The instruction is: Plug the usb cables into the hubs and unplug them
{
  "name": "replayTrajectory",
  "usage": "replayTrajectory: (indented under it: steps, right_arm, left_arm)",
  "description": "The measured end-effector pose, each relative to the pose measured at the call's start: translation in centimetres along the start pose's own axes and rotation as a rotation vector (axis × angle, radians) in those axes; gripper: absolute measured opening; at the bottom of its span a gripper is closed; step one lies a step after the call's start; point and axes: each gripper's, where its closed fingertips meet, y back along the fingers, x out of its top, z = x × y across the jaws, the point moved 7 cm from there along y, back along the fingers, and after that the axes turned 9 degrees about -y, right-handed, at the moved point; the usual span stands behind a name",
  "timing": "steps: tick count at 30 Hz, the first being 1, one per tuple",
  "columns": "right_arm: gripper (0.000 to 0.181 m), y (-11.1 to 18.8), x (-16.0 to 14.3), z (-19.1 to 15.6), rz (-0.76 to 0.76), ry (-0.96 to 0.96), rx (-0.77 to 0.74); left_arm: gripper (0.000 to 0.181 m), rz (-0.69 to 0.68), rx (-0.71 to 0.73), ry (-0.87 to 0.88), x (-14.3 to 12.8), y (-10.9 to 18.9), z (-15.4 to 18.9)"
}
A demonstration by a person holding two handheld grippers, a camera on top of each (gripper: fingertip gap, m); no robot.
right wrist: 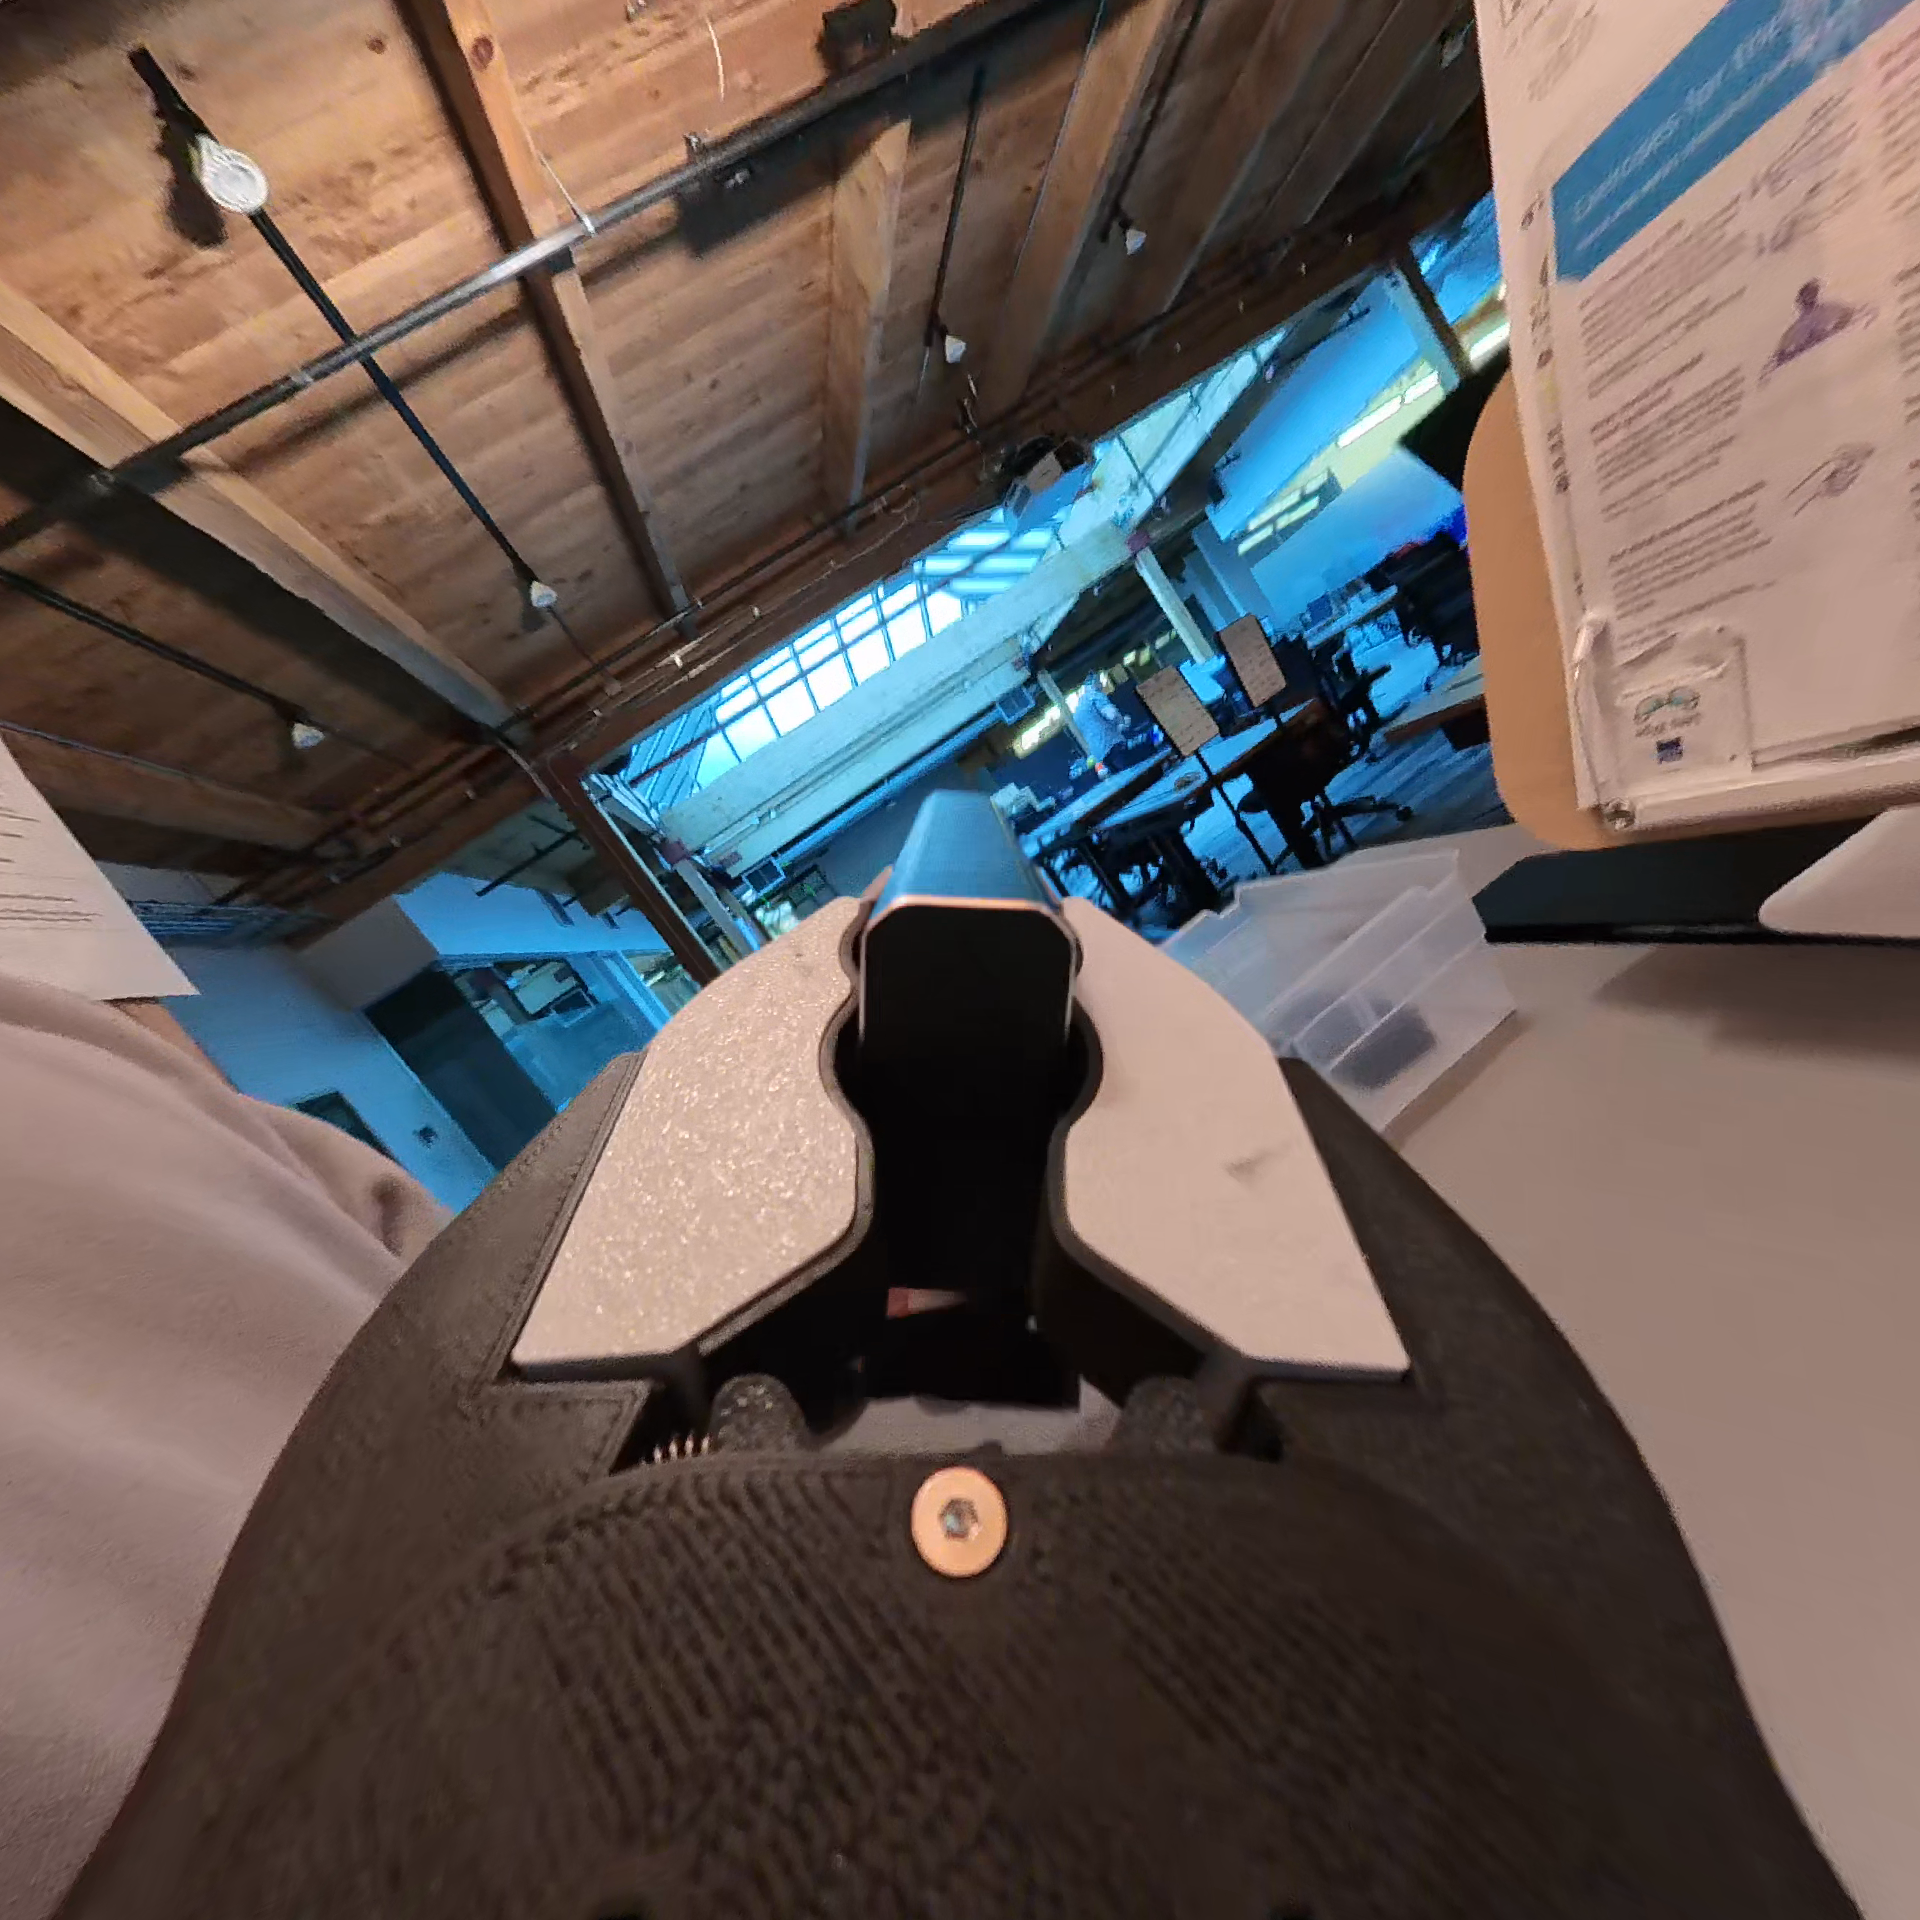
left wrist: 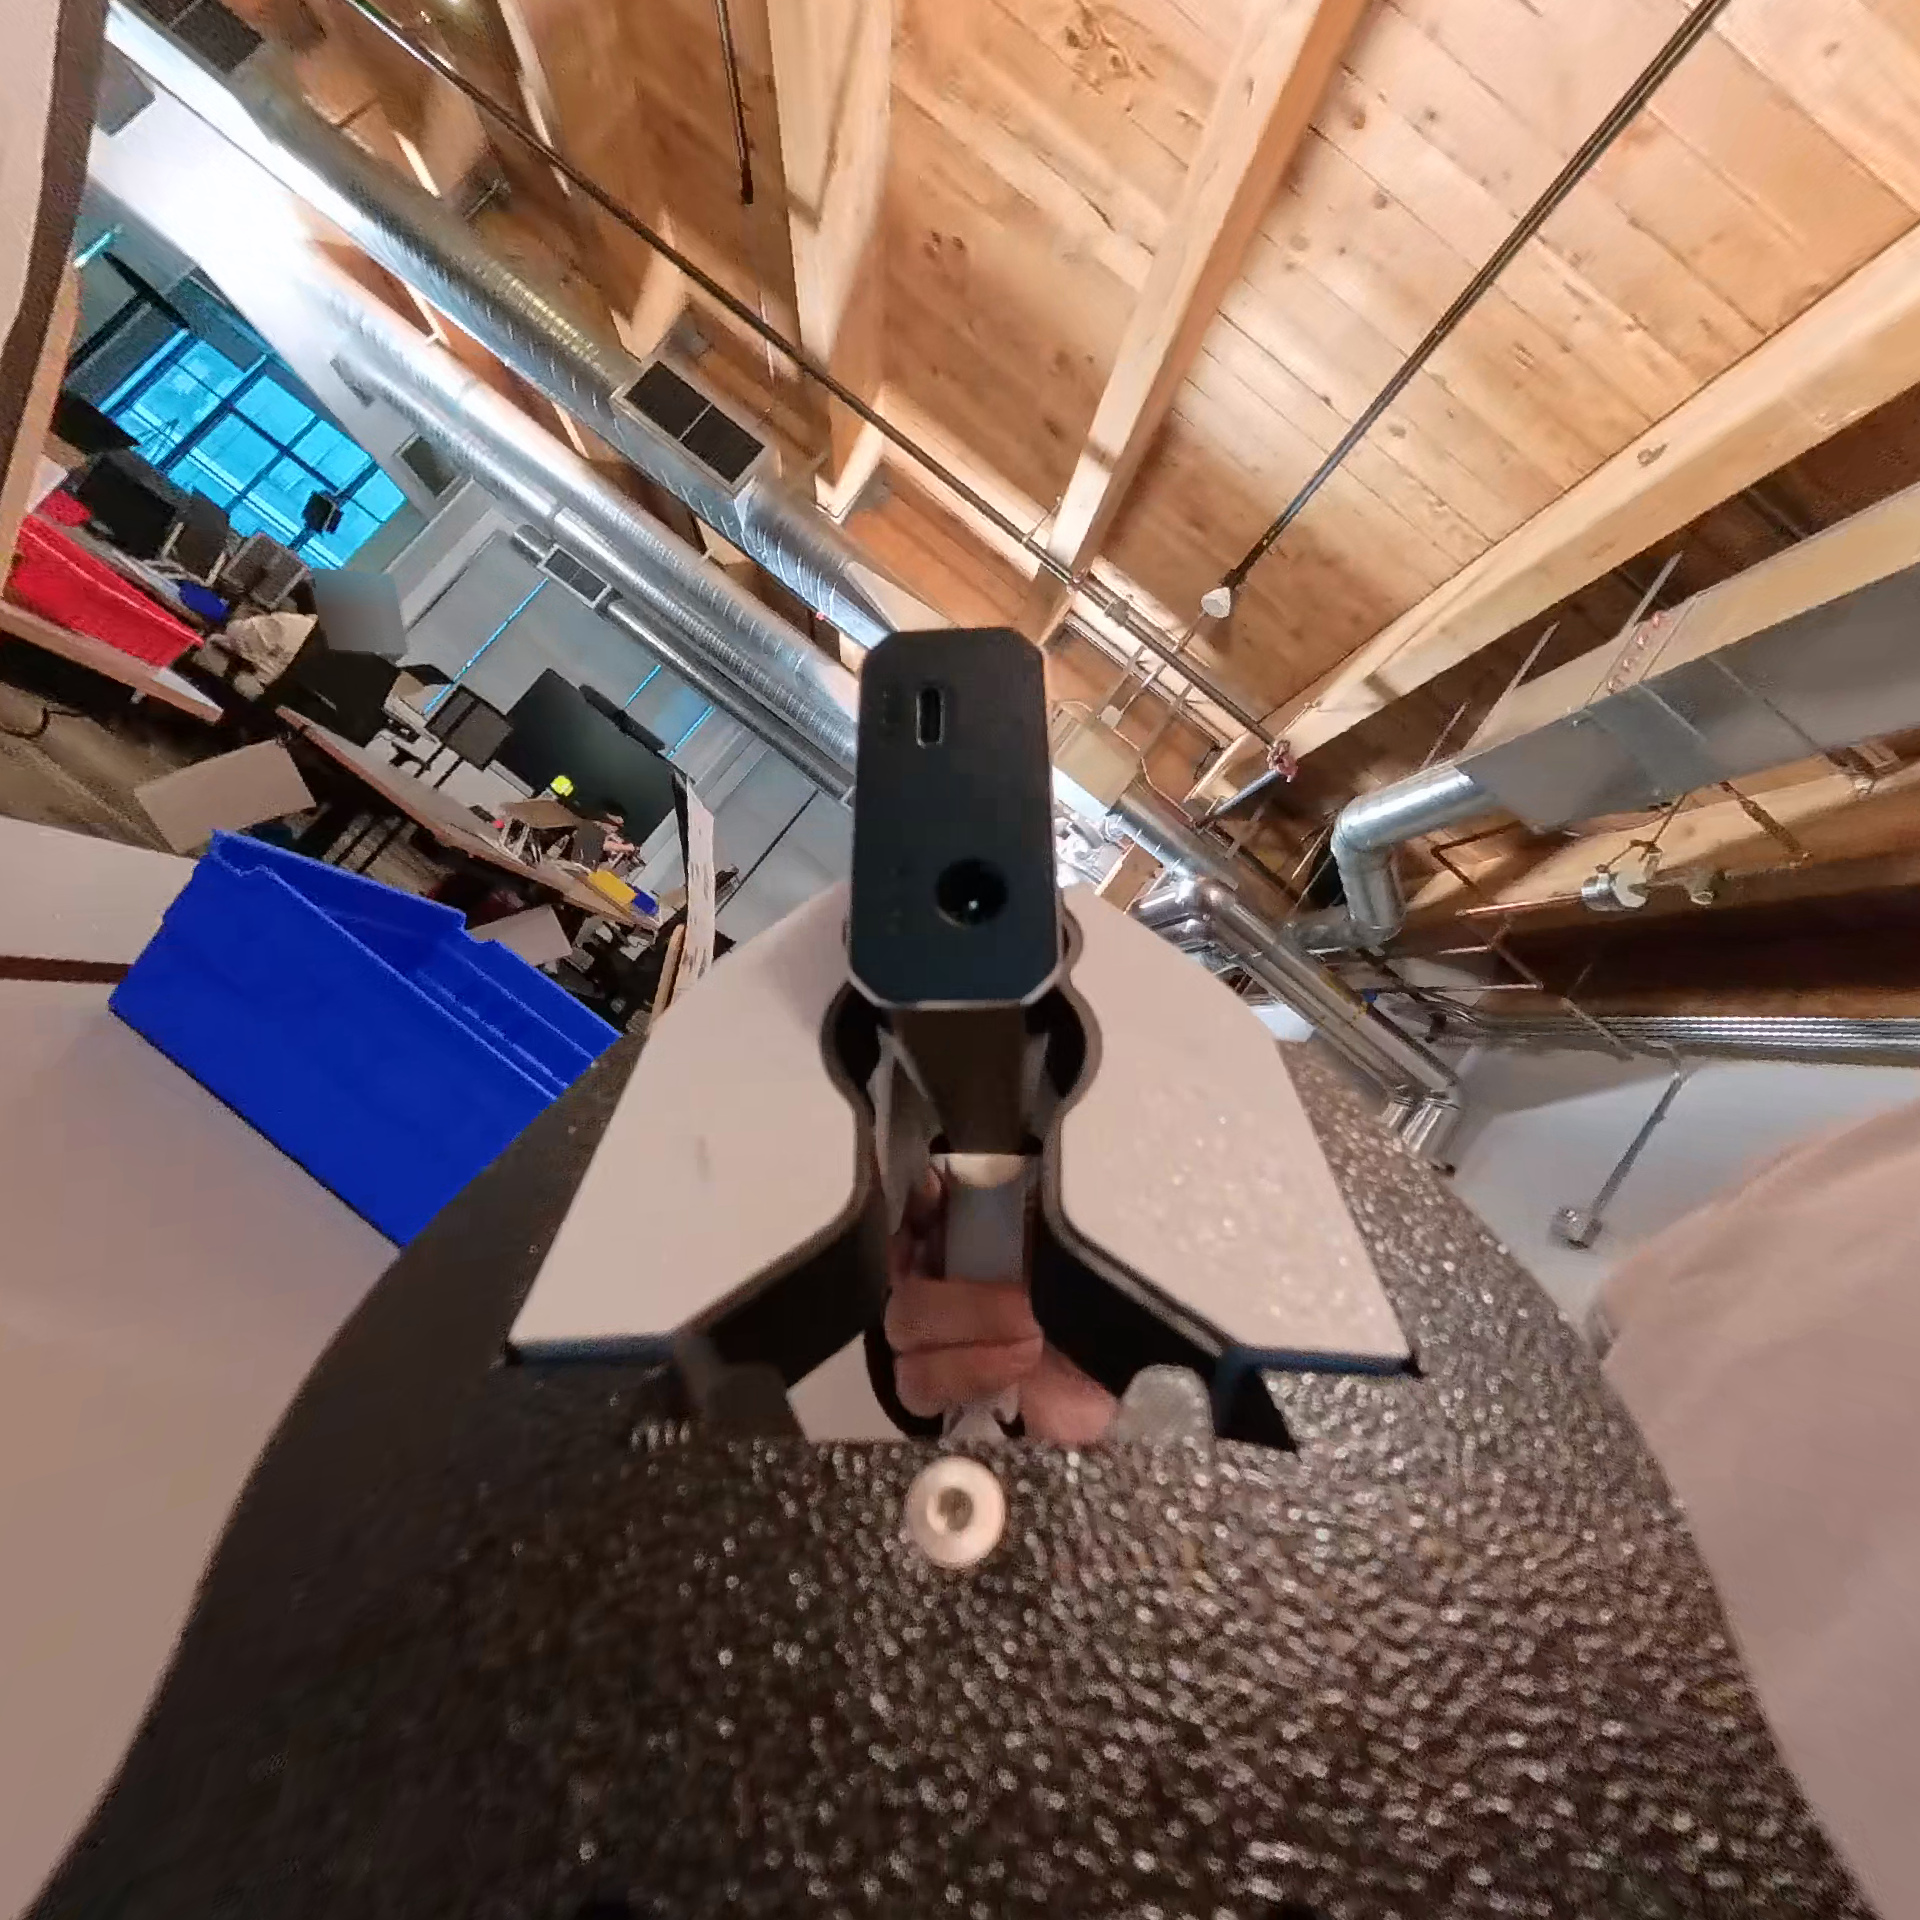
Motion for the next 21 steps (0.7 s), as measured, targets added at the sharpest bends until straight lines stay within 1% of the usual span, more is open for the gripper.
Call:
replayTrajectory:
  steps: [2, 4, 5, 7, 9, 11, 13, 14, 15, 16, 17, 19, 20, 21]
  right_arm:
    - [0.031, 0.2, -0.5, 0.2, -0.054, 0.007, -0.003]
    - [0.033, 0.4, -0.7, 0.2, -0.138, 0.068, -0.047]
    - [0.036, 0.6, -0.7, 0.1, -0.181, 0.116, -0.079]
    - [0.052, 0.9, -0.2, 0.0, -0.252, 0.224, -0.174]
    - [0.058, 0.7, -0.3, -0.3, -0.347, 0.339, -0.241]
    - [0.068, 0.0, -1.4, -0.2, -0.474, 0.427, -0.279]
    - [0.074, -1.0, -3.0, 0.1, -0.597, 0.504, -0.280]
    - [0.067, -1.4, -3.7, 0.3, -0.641, 0.538, -0.295]
    - [0.048, -1.8, -4.2, 0.5, -0.675, 0.574, -0.303]
    - [0.036, -2.0, -4.7, 0.7, -0.707, 0.618, -0.311]
    - [0.032, -2.1, -5.0, 0.7, -0.714, 0.614, -0.289]
    - [0.030, -2.2, -5.3, 0.8, -0.653, 0.590, -0.255]
    - [0.029, -2.2, -5.5, 0.9, -0.628, 0.591, -0.259]
    - [0.029, -2.2, -5.4, 1.0, -0.583, 0.598, -0.277]
  left_arm:
    - [0.028, -0.049, -0.027, -0.018, 0.4, 0.0, 0.0]
    - [0.028, -0.122, -0.063, -0.097, 1.3, -0.4, 0.3]
    - [0.027, -0.187, -0.086, -0.165, 1.9, -0.7, 0.6]
    - [0.028, -0.340, -0.107, -0.321, 3.1, -1.4, 1.0]
    - [0.028, -0.481, -0.132, -0.450, 3.8, -2.2, 1.4]
    - [0.028, -0.605, -0.191, -0.513, 4.0, -2.8, 1.7]
    - [0.028, -0.700, -0.270, -0.544, 3.8, -3.2, 1.9]
    - [0.028, -0.733, -0.305, -0.554, 3.5, -3.3, 2.0]
    - [0.028, -0.752, -0.333, -0.549, 3.4, -3.5, 2.1]
    - [0.028, -0.756, -0.360, -0.537, 3.3, -3.6, 2.3]
    - [0.028, -0.753, -0.376, -0.538, 3.3, -3.6, 2.4]
    - [0.030, -0.747, -0.354, -0.548, 3.4, -3.6, 2.4]
    - [0.032, -0.734, -0.323, -0.560, 3.4, -3.7, 2.3]
    - [0.036, -0.700, -0.254, -0.584, 3.5, -3.7, 2.1]
